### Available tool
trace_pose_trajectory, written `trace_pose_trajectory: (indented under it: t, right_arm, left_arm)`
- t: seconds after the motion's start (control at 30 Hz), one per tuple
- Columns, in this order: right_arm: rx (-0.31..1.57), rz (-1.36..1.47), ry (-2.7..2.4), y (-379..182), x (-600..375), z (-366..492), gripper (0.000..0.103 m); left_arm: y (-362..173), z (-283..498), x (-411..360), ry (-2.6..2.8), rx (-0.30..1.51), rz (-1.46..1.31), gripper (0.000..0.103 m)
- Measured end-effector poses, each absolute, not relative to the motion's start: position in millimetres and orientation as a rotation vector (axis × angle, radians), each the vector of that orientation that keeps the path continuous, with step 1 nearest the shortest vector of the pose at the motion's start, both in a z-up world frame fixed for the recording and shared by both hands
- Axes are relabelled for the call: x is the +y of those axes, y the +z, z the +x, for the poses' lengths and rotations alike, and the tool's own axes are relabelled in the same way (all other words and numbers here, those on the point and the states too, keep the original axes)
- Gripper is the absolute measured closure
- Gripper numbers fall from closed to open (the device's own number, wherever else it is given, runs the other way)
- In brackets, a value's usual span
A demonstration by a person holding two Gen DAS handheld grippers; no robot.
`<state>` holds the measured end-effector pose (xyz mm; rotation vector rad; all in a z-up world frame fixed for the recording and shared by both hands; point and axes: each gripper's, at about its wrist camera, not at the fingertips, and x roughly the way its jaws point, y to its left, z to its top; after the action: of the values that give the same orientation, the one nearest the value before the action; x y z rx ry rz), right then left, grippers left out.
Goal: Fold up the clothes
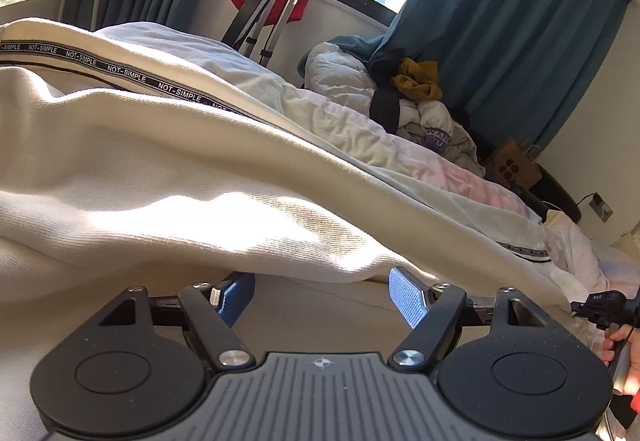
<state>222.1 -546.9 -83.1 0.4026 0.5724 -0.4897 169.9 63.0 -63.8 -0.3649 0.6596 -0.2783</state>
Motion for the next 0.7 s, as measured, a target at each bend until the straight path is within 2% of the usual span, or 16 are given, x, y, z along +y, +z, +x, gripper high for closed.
trace_pose_trajectory:
  t: [0.1, 0.17, 0.23, 0.3, 0.33, 0.5, 0.7]
  right_arm:
    - [0.603, 0.407, -0.492, -85.0, -540.9, 203.4, 0.089]
    - [0.623, 0.41, -0.493, -86.3, -536.9, 190.9, 0.084]
    - [0.588, 0.469, -0.503, -84.7, -533.9, 167.8, 0.063]
    - [0.539, 0.557, -0.552, -90.6, -531.5, 141.1, 0.05]
    - [0.517, 0.601, -0.586, -95.6, -530.3, 128.1, 0.047]
    - [0.45, 0.921, -0.7, -118.4, -537.3, 74.2, 0.047]
    - [0.43, 1.064, -0.787, -120.3, -541.0, 26.2, 0.047]
  left_arm:
    - [-60.7, 166.1, 61.6, -0.284, 0.651, -0.352, 0.026]
    - [-57.9, 161.7, 59.9, -0.276, 0.654, -0.348, 0.026]
    - [-55.0, 157.1, 58.2, -0.269, 0.657, -0.344, 0.025]
    - [-53.0, 151.9, 57.4, -0.259, 0.666, -0.341, 0.025]
    - [-52.5, 149.0, 57.7, -0.253, 0.674, -0.341, 0.025]
    - [-43.3, 124.5, 62.7, -0.223, 0.668, -0.322, 0.025]
    - [-32.3, 89.8, 70.3, -0.178, 0.685, -0.33, 0.025]
